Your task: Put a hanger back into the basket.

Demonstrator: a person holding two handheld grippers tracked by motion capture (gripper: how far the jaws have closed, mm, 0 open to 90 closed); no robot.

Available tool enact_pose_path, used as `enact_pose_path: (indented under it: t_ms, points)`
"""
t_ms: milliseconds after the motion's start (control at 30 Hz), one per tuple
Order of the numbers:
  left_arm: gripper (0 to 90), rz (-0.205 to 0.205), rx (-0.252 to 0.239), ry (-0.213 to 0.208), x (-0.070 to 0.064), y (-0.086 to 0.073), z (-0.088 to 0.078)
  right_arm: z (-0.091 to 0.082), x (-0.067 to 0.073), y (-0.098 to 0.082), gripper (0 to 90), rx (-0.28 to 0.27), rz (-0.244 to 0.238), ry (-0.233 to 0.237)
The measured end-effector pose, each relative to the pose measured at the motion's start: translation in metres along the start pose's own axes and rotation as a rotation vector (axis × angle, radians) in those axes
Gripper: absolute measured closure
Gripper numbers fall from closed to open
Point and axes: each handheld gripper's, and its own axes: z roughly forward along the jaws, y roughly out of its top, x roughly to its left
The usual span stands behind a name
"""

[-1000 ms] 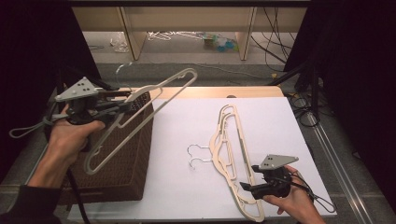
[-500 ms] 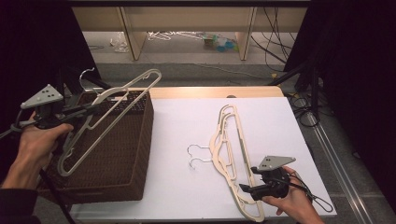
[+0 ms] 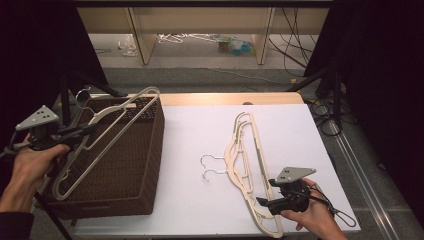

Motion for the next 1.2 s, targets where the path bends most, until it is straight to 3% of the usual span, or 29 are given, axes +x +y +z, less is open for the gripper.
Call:
enact_pose_path:
  t_ms: [200, 533, 567, 633, 667, 700, 767, 800, 833, 867, 933, 967, 1000, 1067, 1100, 1167, 1200]
  points:
    - [85.8, -0.008, 0.021, 0.017, 0.005, -0.010, -0.001, 0.000, 0.000, 0.000, 27.8, 0.000, 0.000, -0.001]
    - [85.6, -0.010, 0.115, -0.006, 0.005, -0.032, 0.020, 0.001, 0.002, 0.000, 27.7, 0.003, 0.016, 0.004]
    - [85.5, 0.018, 0.123, -0.018, 0.007, -0.032, 0.024, 0.002, 0.001, -0.001, 27.7, -0.003, 0.002, -0.001]
    - [85.3, 0.020, 0.131, -0.032, 0.009, -0.035, 0.030, 0.002, 0.000, -0.001, 27.7, -0.004, -0.001, -0.002]
    - [85.2, 0.057, 0.162, -0.029, 0.012, -0.035, 0.032, 0.001, 0.000, -0.001, 27.7, 0.012, 0.001, 0.007]
    - [85.3, -0.002, 0.155, -0.027, 0.010, -0.039, 0.036, 0.001, 0.001, 0.000, 27.7, 0.013, 0.010, 0.008]
    - [85.4, -0.009, 0.179, -0.019, 0.013, -0.044, 0.041, 0.001, 0.001, -0.001, 27.7, 0.013, 0.006, 0.009]
    - [85.4, -0.037, 0.182, -0.008, 0.013, -0.047, 0.044, 0.001, 0.001, -0.001, 27.8, 0.013, 0.006, 0.009]
    - [85.2, -0.028, 0.209, -0.002, 0.015, -0.048, 0.044, 0.001, 0.001, -0.001, 27.7, 0.013, 0.006, 0.009]
    - [85.0, -0.081, 0.207, 0.014, 0.012, -0.051, 0.046, 0.001, 0.001, -0.001, 27.7, 0.013, 0.007, 0.009]
    - [85.1, -0.054, 0.216, 0.019, 0.016, -0.054, 0.047, 0.002, 0.000, -0.001, 27.7, 0.013, 0.002, 0.006]
    - [85.1, -0.074, 0.227, 0.022, 0.016, -0.056, 0.047, 0.002, 0.000, -0.001, 27.7, 0.013, 0.001, 0.006]
    - [84.9, -0.057, 0.228, 0.028, 0.018, -0.057, 0.048, 0.002, 0.000, -0.001, 27.7, 0.013, -0.001, 0.008]
    - [84.5, -0.088, 0.232, 0.043, 0.018, -0.058, 0.047, 0.003, 0.001, -0.001, 27.7, 0.007, 0.006, 0.007]
    - [84.3, -0.049, 0.228, 0.036, 0.022, -0.058, 0.047, 0.002, 0.000, -0.001, 27.7, 0.018, -0.001, 0.011]
    - [83.9, -0.117, 0.225, 0.044, 0.021, -0.059, 0.047, 0.004, 0.001, -0.002, 27.7, 0.006, -0.001, 0.004]
    - [83.5, -0.106, 0.228, 0.047, 0.024, -0.059, 0.047, 0.003, 0.001, -0.001, 27.7, 0.006, 0.000, 0.005]
